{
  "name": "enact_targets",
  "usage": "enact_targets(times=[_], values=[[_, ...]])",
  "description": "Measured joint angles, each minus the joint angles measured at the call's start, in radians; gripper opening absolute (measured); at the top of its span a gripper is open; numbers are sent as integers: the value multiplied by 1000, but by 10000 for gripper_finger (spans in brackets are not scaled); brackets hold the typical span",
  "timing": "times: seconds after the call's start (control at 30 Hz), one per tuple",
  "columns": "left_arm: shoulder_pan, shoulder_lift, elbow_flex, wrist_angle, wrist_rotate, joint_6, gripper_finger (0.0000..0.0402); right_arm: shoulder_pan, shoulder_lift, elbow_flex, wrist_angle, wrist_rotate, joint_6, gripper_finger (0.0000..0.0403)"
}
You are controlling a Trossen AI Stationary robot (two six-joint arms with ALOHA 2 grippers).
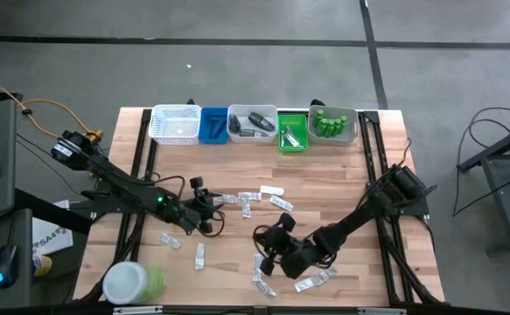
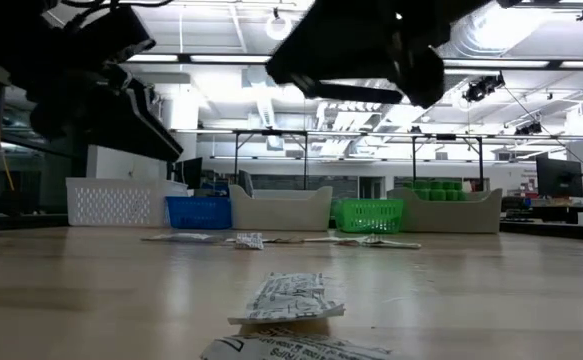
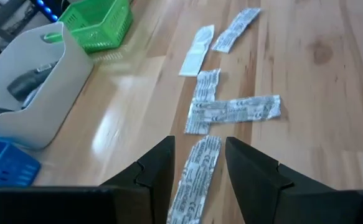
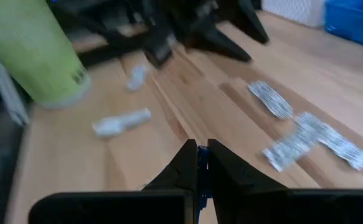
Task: Pick & Place Travel size toiletries
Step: Put the razor into the blue bin
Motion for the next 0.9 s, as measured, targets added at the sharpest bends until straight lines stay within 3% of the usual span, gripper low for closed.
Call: enact_targets(times=[0.1, 0.23, 0.43, 0.6, 0.9], values=[[-2, 0, -5, 30, 1, 25, 141, -4, -31, -97, 168, 35, -49, 13], [-3, 0, -5, 78, 5, 45, 141, -23, -64, -252, 544, 24, -157, 13], [5, 0, -5, 198, 57, 133, 141, -69, -64, -451, 1055, -94, -297, 13], [43, 0, -5, 326, 93, 232, 141, -127, -62, -509, 1233, -279, -370, 13], [160, 0, -5, 503, 325, 419, 141, -256, -62, -511, 1295, -628, -385, 13]])
